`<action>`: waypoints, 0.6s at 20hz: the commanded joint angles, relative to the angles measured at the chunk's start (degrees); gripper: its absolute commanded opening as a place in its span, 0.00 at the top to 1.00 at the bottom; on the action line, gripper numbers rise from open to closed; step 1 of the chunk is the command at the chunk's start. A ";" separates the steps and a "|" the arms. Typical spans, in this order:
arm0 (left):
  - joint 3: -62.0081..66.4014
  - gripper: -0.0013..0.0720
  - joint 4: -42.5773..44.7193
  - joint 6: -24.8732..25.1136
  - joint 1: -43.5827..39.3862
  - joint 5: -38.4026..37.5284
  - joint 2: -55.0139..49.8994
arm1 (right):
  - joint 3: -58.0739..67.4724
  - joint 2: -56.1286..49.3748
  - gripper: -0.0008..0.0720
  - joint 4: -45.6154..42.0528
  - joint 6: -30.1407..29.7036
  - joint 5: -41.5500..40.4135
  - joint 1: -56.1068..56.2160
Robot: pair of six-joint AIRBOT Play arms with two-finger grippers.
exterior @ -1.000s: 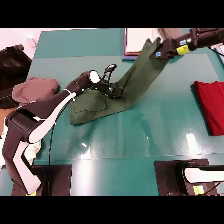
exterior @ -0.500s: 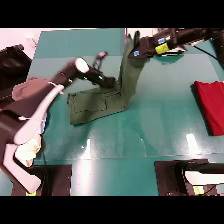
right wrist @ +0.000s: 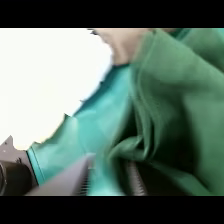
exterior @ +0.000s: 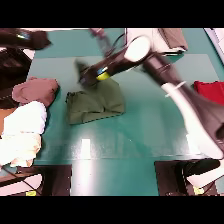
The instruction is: Fold the shirts.
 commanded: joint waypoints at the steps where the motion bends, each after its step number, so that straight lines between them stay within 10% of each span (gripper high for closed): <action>1: -0.02 0.95 1.60 0.07 4.87 -0.83 6.12 | 1.84 -6.25 0.53 3.08 -3.63 -8.28 6.69; 12: -0.33 0.95 0.66 2.03 -2.03 -3.58 6.27 | -24.11 8.76 0.50 -6.75 -3.37 4.22 -19.52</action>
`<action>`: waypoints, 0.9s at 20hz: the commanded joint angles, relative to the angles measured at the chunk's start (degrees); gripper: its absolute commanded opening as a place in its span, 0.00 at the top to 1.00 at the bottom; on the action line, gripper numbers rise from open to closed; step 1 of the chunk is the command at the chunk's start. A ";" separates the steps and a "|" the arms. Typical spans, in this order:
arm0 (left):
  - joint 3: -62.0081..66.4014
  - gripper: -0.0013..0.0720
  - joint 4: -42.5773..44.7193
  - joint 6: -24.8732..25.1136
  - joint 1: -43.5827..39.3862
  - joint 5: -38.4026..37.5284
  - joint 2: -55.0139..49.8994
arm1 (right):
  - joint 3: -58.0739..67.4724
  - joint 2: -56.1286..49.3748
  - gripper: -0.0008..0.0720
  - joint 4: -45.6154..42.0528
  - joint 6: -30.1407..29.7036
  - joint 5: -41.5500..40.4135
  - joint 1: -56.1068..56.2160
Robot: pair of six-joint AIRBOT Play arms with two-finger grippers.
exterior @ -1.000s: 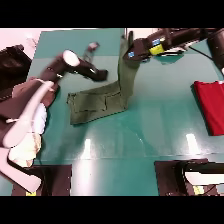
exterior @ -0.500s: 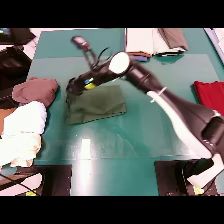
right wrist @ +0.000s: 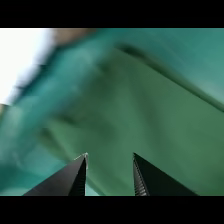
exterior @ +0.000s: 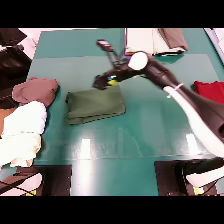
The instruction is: Fold the shirts.
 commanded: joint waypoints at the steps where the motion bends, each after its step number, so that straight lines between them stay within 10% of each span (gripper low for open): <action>1: -0.09 0.95 0.02 0.76 -4.44 1.42 0.11 | -10.86 3.13 0.31 -0.98 0.00 5.03 -11.21; 2: -0.24 0.95 0.02 0.76 -5.75 2.25 0.11 | -13.33 2.62 0.19 -0.02 -0.02 5.20 -14.08; 12: -0.70 0.95 -1.07 0.72 -8.17 3.02 -3.10 | -12.70 -13.68 0.24 21.92 -4.35 1.86 -12.00; 14: -0.70 0.95 -1.22 0.72 -8.17 2.93 -3.19 | -7.65 -16.92 0.44 21.90 -4.37 1.70 -8.98; 16: -0.70 0.95 -1.86 0.74 -8.17 2.80 -3.17 | -3.02 -19.26 0.92 21.27 -5.40 1.25 -6.71; 18: -0.70 0.95 -3.32 0.76 -8.26 2.58 -3.17 | 0.76 -19.78 0.96 20.00 -6.14 0.90 -6.08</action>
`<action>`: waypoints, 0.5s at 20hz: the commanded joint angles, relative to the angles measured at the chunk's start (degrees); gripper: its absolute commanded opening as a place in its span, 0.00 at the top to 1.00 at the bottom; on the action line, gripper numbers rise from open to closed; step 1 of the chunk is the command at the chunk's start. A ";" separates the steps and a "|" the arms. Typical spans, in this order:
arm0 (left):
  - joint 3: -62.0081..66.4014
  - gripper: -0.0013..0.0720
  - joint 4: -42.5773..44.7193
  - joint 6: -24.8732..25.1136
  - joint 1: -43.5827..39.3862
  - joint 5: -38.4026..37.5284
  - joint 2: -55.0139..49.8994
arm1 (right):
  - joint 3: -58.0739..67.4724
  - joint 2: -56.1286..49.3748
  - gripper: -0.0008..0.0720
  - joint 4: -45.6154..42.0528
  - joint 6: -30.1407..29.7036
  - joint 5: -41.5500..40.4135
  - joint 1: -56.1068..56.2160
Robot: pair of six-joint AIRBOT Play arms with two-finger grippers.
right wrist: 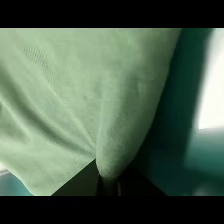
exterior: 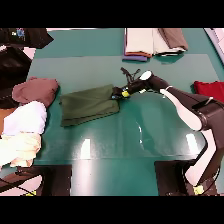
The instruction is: Fold the shirts.
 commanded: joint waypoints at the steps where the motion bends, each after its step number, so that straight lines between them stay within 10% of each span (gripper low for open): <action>1: 0.00 0.96 -1.09 0.13 -0.72 -0.22 -0.13 | 7.02 -1.53 0.96 -2.56 -0.94 -0.44 1.42; 10: 0.00 0.95 -0.59 2.58 -14.82 0.96 -0.13 | -0.42 23.12 0.96 -24.37 5.84 1.75 -26.40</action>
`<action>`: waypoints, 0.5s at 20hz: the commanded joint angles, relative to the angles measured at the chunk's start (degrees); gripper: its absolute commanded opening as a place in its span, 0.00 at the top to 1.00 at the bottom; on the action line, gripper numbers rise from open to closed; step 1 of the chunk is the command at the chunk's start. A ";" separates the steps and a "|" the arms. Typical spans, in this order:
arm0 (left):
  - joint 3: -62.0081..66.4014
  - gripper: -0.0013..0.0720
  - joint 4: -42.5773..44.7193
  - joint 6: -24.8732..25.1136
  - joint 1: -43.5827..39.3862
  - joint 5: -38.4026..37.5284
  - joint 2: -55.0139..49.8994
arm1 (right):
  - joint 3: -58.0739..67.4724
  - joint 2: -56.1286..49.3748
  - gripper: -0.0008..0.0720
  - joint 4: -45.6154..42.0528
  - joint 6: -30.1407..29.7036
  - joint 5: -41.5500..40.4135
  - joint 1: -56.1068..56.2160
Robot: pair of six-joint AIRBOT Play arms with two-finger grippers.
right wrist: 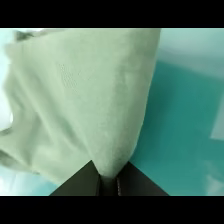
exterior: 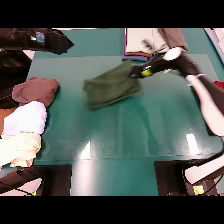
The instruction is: Fold the shirts.
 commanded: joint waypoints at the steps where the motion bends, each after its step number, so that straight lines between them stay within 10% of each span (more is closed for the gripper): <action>1: 0.00 0.95 0.02 0.55 -4.74 1.55 -0.02 | -6.03 10.80 0.96 -5.97 1.16 0.20 -15.72; 10: 0.00 0.95 -1.57 -2.58 -6.10 3.30 -0.02 | -10.75 17.42 0.96 -4.96 1.01 -3.67 -49.92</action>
